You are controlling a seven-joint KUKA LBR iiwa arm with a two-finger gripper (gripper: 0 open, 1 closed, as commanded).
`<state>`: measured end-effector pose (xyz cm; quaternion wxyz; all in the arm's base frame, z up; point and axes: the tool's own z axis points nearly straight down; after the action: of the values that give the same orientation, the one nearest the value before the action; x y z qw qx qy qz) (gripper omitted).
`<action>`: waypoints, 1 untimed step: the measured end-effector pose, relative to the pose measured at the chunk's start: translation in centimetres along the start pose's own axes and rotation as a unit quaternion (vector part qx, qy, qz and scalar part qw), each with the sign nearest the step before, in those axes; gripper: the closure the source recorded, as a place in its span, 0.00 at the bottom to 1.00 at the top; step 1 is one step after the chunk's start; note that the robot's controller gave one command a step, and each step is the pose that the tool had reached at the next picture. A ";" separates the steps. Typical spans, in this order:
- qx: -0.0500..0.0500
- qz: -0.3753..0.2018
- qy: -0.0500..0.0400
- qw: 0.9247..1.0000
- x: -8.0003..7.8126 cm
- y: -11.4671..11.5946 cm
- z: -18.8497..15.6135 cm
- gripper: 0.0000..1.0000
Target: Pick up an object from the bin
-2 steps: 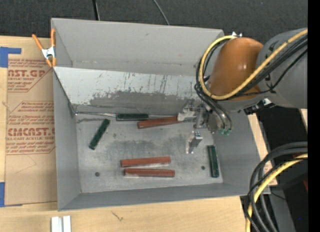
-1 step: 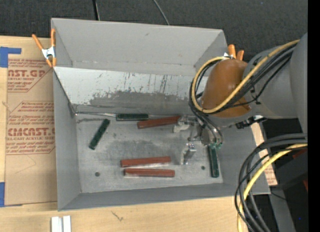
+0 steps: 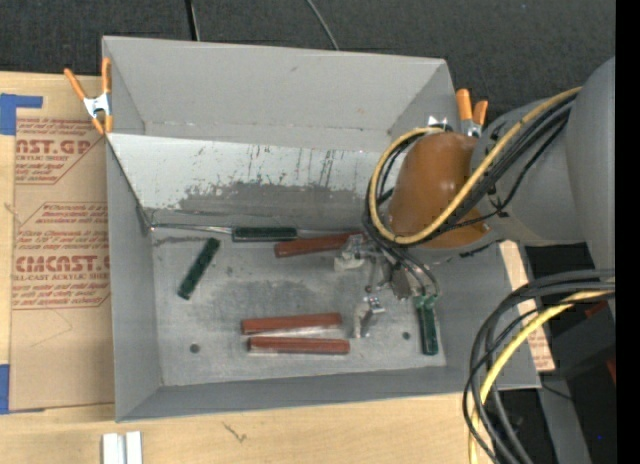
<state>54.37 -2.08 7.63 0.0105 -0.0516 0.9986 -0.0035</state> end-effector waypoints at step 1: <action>-0.004 -0.078 -0.003 0.997 3.4 4.4 -0.3 1.00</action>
Offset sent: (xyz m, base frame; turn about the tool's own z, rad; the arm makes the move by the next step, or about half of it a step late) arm 0.0000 0.0000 0.0000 0.0000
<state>50.58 1.96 7.79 0.0127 -0.1292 0.9915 -0.0006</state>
